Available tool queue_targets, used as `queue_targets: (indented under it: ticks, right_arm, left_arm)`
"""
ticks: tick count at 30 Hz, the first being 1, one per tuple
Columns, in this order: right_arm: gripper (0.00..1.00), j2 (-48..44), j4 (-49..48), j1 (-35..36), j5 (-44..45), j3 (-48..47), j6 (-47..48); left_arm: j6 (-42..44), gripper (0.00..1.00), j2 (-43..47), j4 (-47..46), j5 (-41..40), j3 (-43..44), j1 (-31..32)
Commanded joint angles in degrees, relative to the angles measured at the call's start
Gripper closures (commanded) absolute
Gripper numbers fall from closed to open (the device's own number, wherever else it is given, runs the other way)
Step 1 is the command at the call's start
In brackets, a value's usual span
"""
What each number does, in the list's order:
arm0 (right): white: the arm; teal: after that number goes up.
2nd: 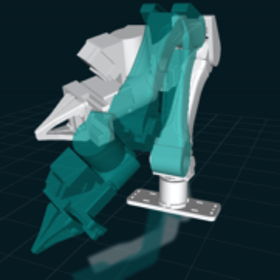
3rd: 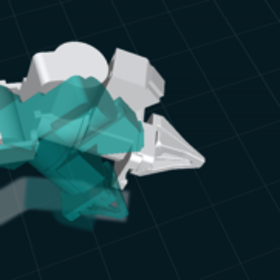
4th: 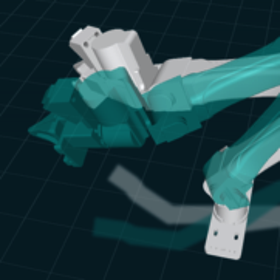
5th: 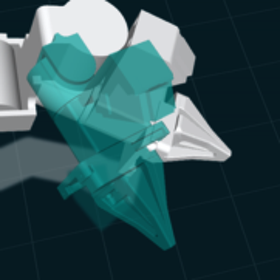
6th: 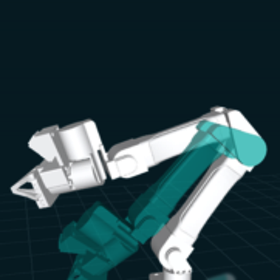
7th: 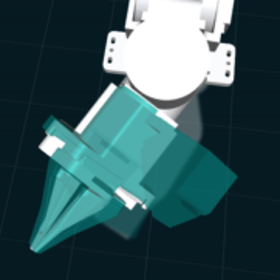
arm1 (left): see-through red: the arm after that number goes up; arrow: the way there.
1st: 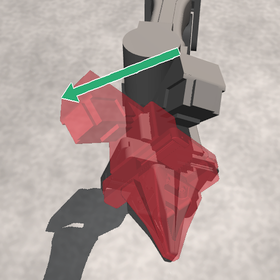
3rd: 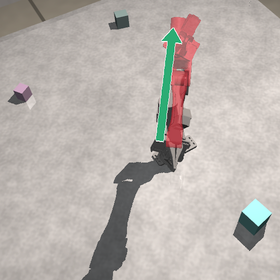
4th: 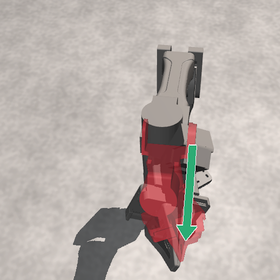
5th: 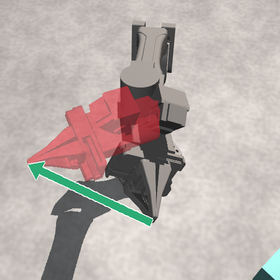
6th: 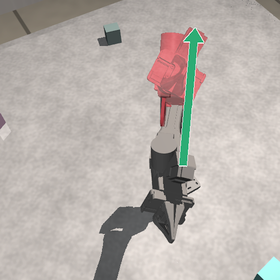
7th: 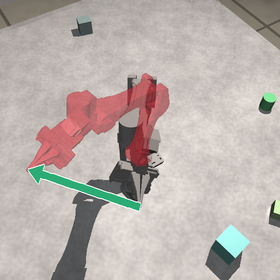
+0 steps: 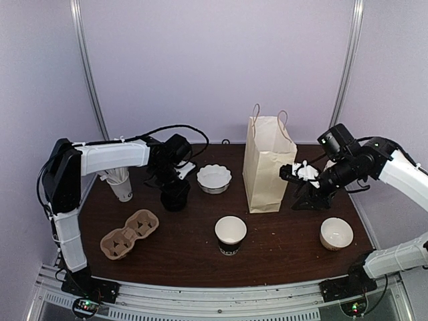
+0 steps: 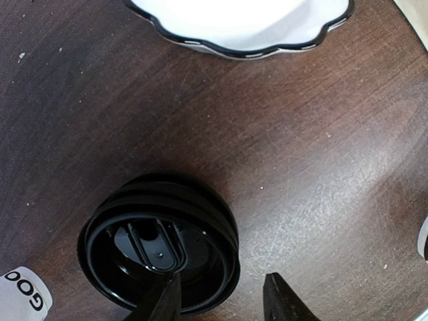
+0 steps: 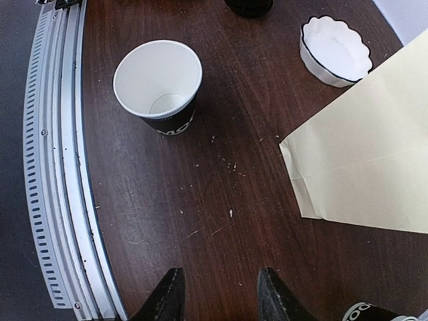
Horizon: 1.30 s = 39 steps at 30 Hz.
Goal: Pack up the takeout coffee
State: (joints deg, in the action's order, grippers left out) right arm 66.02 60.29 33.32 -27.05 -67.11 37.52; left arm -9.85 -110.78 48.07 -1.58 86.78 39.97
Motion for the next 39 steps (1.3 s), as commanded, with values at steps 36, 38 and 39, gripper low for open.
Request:
queue_targets:
  ticks: [36,38,39]
  right_arm:
    - [0.59,-0.7,-6.4,-0.9,-6.5,3.8,-1.6]
    - [0.59,-0.6,-6.1,-0.8,-6.5,3.4,-1.6]
    - [0.59,-0.6,-6.1,-0.9,-6.5,3.3,-1.6]
  left_arm:
    - [-4.3,0.81,-6.0,1.7,-0.6,5.5,0.5]
    - [-4.2,0.82,-6.0,2.4,-0.4,5.9,0.5]
    - [-4.1,0.83,-5.9,2.8,-0.4,6.1,0.5]
